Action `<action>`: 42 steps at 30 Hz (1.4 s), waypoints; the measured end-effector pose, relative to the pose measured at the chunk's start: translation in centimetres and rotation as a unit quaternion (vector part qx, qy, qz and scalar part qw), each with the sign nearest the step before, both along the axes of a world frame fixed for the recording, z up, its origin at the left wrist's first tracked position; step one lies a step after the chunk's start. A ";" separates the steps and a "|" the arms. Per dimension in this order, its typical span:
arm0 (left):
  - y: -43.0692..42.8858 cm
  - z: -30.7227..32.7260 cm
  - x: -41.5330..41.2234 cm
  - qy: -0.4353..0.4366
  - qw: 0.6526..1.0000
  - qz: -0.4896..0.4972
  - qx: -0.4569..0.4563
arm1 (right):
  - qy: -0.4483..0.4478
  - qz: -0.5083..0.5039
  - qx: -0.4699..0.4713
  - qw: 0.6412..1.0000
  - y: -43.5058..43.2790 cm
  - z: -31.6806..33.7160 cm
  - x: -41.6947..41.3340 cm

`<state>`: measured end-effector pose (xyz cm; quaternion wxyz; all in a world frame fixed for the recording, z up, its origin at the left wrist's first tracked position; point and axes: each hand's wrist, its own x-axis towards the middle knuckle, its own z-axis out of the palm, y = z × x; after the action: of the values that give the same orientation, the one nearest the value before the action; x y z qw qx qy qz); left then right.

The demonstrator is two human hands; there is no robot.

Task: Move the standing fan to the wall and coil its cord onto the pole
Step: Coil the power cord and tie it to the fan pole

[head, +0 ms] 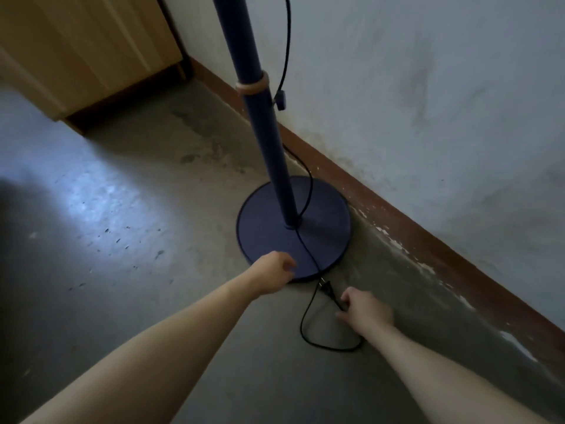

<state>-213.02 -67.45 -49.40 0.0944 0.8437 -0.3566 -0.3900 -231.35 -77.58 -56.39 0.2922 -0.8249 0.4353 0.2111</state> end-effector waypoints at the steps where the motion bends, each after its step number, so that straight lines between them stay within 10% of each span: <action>1: 0.4 -0.3 -0.2 0.006 1.000 0.010 -0.002 | 0.003 0.012 -0.015 1.000 0.6 -0.3 0.1; 11: 0.4 -1.3 -1.2 0.041 0.997 0.055 -0.033 | -0.026 -0.083 -0.003 0.996 0.3 -0.8 -1.1; 18: -1.0 0.8 -2.9 -0.010 0.994 0.000 -0.109 | -0.258 -0.218 0.118 0.934 -0.9 2.0 -1.5; 29: -0.8 5.2 -4.9 -0.344 0.870 -0.196 -0.292 | -0.344 -0.004 -0.021 0.939 -1.1 10.0 -0.2; 37: 1.7 6.6 -4.9 -0.379 0.869 -0.189 -0.257 | -0.490 -0.093 0.060 0.865 -1.5 12.3 -0.8; 42: 1.9 7.6 -4.2 -0.350 0.902 -0.078 -0.242 | -0.446 -0.100 0.146 0.877 -1.6 11.3 -1.6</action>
<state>-217.22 -65.58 -41.82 0.1344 0.8463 -0.5150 0.0225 -232.99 -79.22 -45.09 0.5921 -0.7317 0.3032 -0.1488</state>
